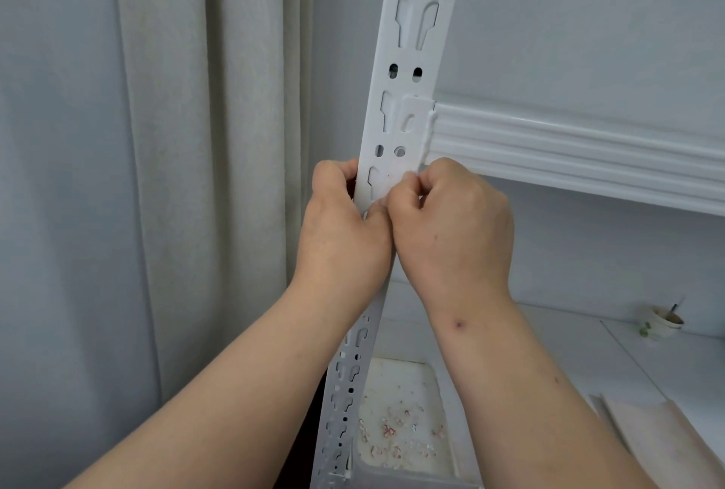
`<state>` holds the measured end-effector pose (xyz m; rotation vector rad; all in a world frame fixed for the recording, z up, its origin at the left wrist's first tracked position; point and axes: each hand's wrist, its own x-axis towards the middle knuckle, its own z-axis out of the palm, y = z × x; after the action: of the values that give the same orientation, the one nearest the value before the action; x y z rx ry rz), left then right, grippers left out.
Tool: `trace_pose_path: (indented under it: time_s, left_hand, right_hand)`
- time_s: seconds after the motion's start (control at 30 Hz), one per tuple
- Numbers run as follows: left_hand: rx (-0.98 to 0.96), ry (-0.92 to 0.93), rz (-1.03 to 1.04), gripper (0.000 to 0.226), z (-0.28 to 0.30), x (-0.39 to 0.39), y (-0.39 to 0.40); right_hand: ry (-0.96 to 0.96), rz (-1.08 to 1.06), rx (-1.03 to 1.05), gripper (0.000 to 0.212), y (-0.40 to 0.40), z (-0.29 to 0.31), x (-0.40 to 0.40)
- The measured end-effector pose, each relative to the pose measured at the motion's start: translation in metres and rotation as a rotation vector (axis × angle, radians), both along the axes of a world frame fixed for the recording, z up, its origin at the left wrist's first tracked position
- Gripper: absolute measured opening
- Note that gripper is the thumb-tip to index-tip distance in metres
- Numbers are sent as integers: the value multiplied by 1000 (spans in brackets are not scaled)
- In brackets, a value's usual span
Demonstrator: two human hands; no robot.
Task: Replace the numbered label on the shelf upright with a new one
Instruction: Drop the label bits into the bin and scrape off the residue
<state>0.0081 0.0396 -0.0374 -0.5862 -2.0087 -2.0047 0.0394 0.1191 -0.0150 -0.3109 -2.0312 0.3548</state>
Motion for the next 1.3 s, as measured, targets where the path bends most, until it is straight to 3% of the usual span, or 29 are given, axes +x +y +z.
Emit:
trace_pose_path:
  time_s: [0.2, 0.57, 0.83, 1.3]
  left_hand:
    - [5, -6, -10, 26, 0, 1, -1]
    - [-7, 4, 14, 28, -1, -1, 1]
    - [16, 1, 0, 27, -1, 0, 0]
    - [27, 13, -2, 28, -1, 0, 2]
  right_hand:
    - [-4, 47, -107, 29, 2, -2, 1]
    - [20, 33, -114, 27, 0, 1, -3]
    - [42, 143, -325, 30, 0, 1, 1]
    - [103, 139, -332, 24, -1, -4, -2]
